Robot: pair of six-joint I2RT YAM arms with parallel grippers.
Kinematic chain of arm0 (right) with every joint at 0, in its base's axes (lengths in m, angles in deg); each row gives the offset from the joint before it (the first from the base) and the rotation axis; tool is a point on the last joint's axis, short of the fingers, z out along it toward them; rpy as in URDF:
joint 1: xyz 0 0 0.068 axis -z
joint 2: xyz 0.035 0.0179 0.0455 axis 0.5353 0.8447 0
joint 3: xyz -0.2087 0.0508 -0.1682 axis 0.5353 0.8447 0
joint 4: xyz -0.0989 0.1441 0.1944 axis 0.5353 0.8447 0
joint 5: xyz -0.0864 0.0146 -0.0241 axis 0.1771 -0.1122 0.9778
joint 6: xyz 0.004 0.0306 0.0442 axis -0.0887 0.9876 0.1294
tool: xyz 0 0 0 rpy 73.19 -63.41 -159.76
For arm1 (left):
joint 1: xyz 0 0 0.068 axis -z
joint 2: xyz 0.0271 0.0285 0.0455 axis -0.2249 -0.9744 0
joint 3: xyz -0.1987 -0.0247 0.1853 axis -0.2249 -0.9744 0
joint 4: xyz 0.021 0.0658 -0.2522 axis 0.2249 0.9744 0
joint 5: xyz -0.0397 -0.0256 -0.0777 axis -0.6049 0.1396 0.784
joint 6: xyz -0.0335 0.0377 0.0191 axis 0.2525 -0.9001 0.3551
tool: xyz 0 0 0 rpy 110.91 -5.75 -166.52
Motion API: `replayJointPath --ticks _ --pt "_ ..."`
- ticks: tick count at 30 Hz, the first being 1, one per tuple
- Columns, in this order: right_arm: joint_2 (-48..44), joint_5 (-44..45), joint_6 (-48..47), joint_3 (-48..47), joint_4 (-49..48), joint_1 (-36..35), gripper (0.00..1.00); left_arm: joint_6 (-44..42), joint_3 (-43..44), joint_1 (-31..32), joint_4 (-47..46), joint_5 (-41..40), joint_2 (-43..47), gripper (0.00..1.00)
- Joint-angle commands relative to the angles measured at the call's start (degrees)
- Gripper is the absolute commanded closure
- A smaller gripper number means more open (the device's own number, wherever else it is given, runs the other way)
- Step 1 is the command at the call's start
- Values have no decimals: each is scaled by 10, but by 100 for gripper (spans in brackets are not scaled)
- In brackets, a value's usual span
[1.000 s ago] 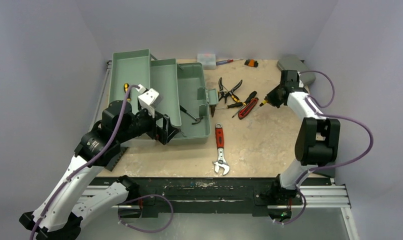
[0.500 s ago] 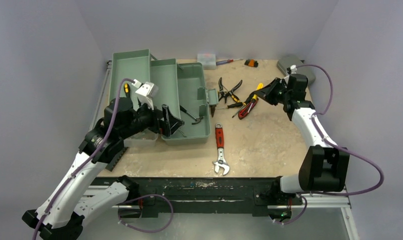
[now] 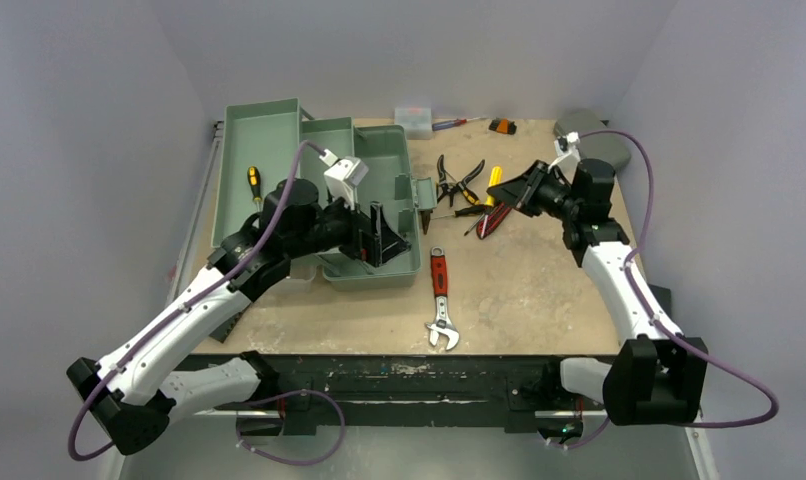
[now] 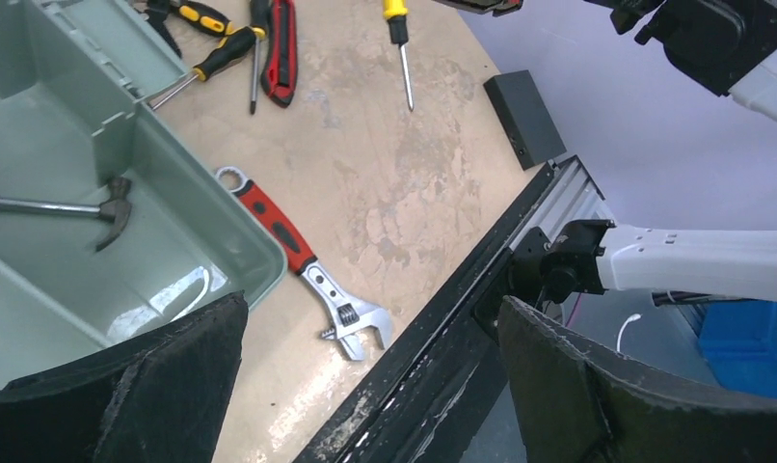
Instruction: Pack the tool kit
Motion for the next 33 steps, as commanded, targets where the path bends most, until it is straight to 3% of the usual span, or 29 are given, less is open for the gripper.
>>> replayJointPath --ticks 1,10,13,16,24,33 --pt "-48 -38 5 6 -69 -61 100 19 35 20 -64 9 -28 3" --pt "-91 -86 -12 29 -135 -131 100 47 50 22 -114 0 -58 6" --pt "-101 -88 -33 34 -139 -159 99 64 60 22 -149 -11 -73 12" --pt "-106 -79 -55 31 -129 -187 98 83 72 23 -199 -6 -97 29" --pt "-106 -80 -65 19 -129 -218 98 100 126 33 -230 6 -175 23" --pt "-112 -88 -69 23 -143 -226 97 100 130 33 -237 -3 -185 28"
